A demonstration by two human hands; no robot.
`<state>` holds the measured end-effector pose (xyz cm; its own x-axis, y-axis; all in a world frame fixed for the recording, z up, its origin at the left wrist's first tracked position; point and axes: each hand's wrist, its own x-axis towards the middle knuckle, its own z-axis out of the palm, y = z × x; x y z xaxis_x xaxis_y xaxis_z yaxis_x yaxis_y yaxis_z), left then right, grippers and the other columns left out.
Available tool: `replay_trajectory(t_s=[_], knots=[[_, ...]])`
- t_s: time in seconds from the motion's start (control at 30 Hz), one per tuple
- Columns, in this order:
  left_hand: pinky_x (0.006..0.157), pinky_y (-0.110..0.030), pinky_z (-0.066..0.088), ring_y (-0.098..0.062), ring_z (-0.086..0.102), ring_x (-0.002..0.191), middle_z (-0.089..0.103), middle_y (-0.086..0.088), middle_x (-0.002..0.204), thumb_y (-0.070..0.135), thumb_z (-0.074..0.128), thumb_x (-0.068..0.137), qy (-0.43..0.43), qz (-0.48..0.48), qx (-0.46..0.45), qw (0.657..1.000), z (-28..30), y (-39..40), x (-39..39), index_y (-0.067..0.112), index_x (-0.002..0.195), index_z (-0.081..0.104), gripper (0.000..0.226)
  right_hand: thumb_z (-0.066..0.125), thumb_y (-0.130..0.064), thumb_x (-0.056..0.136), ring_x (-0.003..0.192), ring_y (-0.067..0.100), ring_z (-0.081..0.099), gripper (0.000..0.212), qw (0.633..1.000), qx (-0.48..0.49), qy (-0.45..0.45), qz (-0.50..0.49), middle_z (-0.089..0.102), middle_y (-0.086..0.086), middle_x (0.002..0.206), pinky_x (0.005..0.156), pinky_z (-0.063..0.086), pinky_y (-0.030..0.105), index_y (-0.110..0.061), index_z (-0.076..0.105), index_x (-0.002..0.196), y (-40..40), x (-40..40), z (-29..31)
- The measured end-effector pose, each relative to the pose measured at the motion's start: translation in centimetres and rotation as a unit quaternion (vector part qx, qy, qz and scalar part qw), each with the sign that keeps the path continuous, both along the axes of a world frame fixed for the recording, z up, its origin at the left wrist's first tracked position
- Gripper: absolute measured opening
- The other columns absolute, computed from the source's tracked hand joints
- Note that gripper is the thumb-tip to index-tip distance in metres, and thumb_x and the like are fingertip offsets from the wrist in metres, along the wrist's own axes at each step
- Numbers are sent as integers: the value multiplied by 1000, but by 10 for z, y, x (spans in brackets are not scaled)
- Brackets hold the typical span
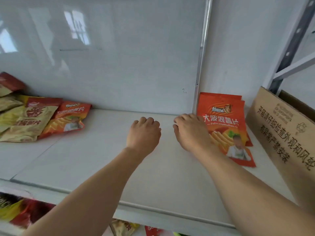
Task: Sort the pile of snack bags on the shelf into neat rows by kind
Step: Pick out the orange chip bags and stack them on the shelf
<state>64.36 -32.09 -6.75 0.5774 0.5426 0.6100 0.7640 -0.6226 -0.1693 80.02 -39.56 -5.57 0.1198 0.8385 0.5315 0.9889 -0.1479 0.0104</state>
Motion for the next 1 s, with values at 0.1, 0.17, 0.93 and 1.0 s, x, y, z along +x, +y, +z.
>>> replay_trajectory(t_s=[0.1, 0.17, 0.93, 1.0], knots=[[51, -32, 44, -27, 61, 59, 63, -2, 64, 19, 84, 72, -7, 14, 4, 1000, 3, 10, -42, 14, 65, 68, 19, 46, -27, 100, 108, 28, 58, 25, 1000, -25, 0, 15, 68, 2, 112, 90, 39, 40, -16, 66, 109, 13, -39, -1], [51, -32, 45, -27, 61, 59, 62, -2, 64, 19, 84, 71, -15, 22, 4, 1000, 5, 20, -73, 14, 64, 67, 19, 41, -29, 102, 111, 26, 55, 28, 999, -28, 4, 19, 66, 0, 116, 91, 38, 38, -18, 64, 114, 24, -66, -1], [80, -35, 46, -25, 58, 109, 66, 0, 113, 37, 44, 100, -116, 134, -101, 979, 29, 162, -337, 18, 111, 69, 33, 44, -30, 99, 104, 25, 60, 25, 980, -11, 193, 55, 67, 0, 113, 83, 49, 37, -21, 64, 109, 208, -329, 27], [85, -37, 48, -25, 58, 111, 66, 0, 115, 38, 44, 101, -128, 143, -108, 975, 31, 174, -347, 18, 112, 69, 34, 44, -31, 98, 104, 24, 61, 26, 976, -6, 207, 67, 67, -1, 113, 82, 50, 36, -21, 65, 109, 229, -340, 27]])
